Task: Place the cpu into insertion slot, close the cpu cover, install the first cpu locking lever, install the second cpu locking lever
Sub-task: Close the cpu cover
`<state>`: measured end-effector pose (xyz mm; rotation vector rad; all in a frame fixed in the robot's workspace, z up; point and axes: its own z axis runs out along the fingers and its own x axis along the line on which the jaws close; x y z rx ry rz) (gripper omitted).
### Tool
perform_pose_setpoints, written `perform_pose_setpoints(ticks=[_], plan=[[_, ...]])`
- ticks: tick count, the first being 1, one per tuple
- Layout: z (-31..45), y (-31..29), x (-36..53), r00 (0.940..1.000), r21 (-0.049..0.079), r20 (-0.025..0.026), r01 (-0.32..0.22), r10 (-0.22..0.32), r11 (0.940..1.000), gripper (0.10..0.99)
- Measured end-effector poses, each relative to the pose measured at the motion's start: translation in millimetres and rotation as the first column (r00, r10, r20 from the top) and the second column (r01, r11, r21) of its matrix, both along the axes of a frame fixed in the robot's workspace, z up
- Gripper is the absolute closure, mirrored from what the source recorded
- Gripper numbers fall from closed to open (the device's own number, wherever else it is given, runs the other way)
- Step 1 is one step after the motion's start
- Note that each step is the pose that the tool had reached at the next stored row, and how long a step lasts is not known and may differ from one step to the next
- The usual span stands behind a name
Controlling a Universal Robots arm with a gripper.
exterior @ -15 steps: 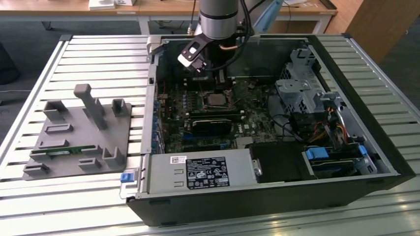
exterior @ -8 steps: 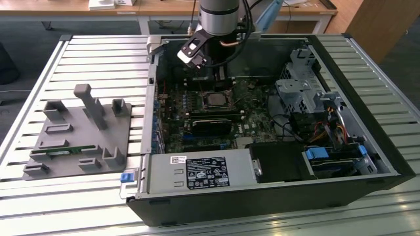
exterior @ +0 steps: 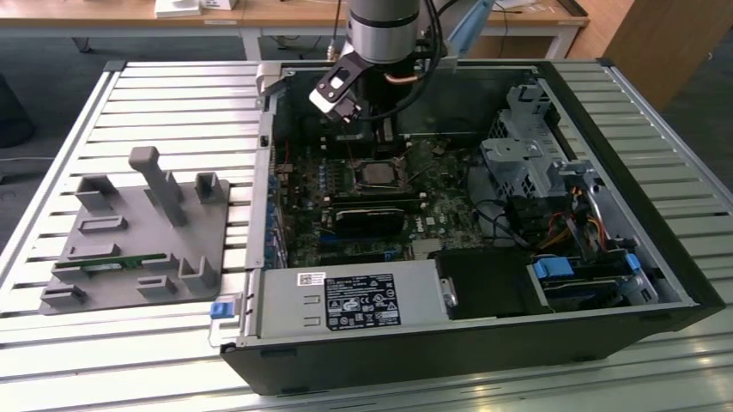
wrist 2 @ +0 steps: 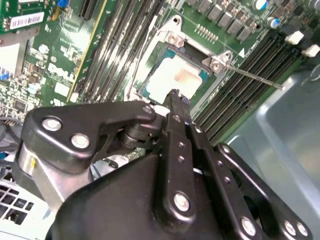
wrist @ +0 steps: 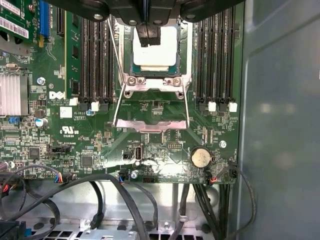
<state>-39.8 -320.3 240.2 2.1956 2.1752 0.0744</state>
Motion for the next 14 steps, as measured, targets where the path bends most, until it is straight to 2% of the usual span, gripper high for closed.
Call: perform_pose_setpoints(ticks=[8,14], plan=[[9.5,0.0,-0.6,1.0,0.008,0.0,0.0,0.0,1.0,0.98],[10.0,0.0,2.1,1.0,0.009,0.0,0.0,0.0,1.0,0.98]])
